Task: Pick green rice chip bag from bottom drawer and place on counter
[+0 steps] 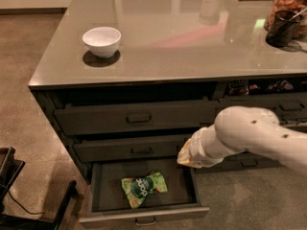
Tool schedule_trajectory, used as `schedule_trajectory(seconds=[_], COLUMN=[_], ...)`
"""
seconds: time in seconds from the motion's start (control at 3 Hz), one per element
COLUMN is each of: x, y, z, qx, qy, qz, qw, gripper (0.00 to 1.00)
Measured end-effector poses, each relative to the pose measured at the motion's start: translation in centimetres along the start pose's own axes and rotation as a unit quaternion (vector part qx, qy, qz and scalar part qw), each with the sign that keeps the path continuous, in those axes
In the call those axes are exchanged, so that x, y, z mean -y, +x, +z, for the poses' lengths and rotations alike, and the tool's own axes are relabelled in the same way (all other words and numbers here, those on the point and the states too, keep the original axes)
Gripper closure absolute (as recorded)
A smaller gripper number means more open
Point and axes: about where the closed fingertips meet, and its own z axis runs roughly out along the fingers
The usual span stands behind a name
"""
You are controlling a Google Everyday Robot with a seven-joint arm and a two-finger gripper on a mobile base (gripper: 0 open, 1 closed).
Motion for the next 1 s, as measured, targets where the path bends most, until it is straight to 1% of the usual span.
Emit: schedule_trajectory(seconds=[0.33,0.67,1.0], x=[0.0,0.1,-0.9], y=[1.2,3.0,3.6], z=[6.8,14.0,16.3], qx=[0.031,0.057,0.066], qy=[-0.001,-0.001,-0.013], qz=[-0.006,0.005,0.019], qw=[0.9995,0.9984,0.9976], gripper=[1.00,1.00,1.00])
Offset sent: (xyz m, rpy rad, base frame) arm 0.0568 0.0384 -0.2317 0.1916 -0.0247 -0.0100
